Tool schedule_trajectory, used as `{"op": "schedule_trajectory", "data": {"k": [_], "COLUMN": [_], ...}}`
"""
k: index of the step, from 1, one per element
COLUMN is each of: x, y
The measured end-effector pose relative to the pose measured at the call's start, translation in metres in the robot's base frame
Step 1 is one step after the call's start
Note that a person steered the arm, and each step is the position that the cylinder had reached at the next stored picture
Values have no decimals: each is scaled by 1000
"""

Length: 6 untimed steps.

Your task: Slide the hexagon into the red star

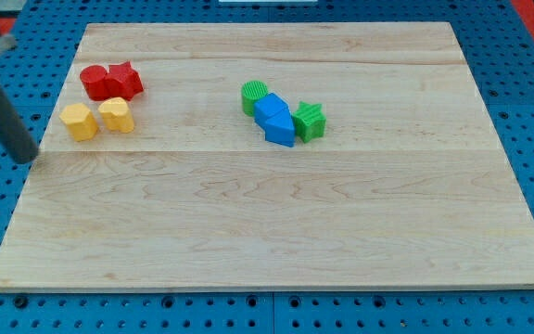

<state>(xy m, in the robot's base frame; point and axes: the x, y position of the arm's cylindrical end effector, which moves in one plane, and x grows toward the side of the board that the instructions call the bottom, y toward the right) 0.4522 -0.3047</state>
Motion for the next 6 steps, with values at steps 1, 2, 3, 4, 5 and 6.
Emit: {"op": "schedule_trajectory", "data": {"k": [1, 2, 3, 4, 5, 6], "x": [-15, -32, -46, -53, -54, -70], "y": [0, 1, 46, 81, 113, 112]}}
